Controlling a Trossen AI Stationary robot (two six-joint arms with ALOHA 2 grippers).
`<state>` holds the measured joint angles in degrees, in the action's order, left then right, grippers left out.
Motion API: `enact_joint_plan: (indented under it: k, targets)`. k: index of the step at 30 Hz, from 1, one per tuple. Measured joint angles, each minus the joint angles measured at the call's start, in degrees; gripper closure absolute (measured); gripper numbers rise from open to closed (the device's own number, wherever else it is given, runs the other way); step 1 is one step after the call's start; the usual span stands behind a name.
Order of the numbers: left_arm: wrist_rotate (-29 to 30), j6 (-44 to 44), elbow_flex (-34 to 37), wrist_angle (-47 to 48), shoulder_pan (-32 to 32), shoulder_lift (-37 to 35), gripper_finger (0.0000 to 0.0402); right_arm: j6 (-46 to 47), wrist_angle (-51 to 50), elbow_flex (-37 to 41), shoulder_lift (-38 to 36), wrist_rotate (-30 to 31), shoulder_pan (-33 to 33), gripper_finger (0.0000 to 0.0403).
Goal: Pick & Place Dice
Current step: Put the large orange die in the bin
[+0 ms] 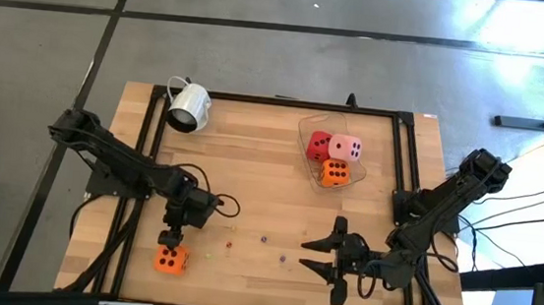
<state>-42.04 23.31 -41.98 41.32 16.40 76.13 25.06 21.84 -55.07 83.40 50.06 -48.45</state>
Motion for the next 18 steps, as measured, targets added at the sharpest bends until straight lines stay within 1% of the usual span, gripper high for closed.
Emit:
enact_joint_plan:
  k: [8, 14, 16, 18]
  targets:
    - [-0.33, 1.36, 0.0, -0.35, 0.0, -0.05, 0.0134, -0.02, 0.03, 0.0, 0.0, 0.0, 0.0, 0.023]
    - [-2.96, 3.2, 0.0, -3.34, 1.34, -0.05, 0.0134, 0.01, 0.07, 0.0, 0.02, 0.0, -0.02, 0.023]
    - [-2.71, 4.03, 0.0, -4.72, 2.33, -0.05, 0.0134, 0.11, 0.07, 0.0, 0.0, 0.0, -0.02, 0.023]
    - [-1.08, 4.71, 0.0, -5.55, 3.39, -0.05, 0.0134, 0.17, 0.07, 0.0, 0.0, 0.0, -0.02, 0.023]
